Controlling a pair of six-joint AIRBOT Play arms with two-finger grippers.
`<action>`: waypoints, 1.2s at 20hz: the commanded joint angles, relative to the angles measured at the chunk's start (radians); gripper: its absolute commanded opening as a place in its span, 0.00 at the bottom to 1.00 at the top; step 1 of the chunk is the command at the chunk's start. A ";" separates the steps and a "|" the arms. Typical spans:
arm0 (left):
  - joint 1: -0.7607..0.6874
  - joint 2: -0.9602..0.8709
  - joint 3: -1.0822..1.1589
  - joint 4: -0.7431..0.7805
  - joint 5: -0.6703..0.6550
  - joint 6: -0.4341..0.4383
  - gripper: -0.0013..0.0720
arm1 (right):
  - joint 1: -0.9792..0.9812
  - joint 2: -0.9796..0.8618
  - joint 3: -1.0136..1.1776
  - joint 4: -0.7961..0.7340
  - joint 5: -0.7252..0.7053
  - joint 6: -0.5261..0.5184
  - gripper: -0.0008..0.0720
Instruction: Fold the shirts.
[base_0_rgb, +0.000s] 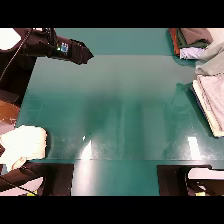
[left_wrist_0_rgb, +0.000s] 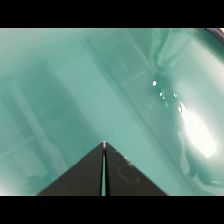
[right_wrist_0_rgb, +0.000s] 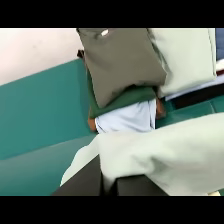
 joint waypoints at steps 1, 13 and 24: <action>0.000 0.000 0.000 0.010 -0.048 0.002 0.05 | -0.049 0.030 -0.029 -0.030 0.128 0.001 0.03; 0.000 0.000 0.000 0.011 -0.079 0.002 0.05 | -0.291 0.429 -0.632 -0.365 0.206 0.002 0.03; 0.000 0.000 0.000 0.013 -0.106 0.002 0.05 | -0.396 0.471 -0.825 -0.252 0.270 0.057 0.56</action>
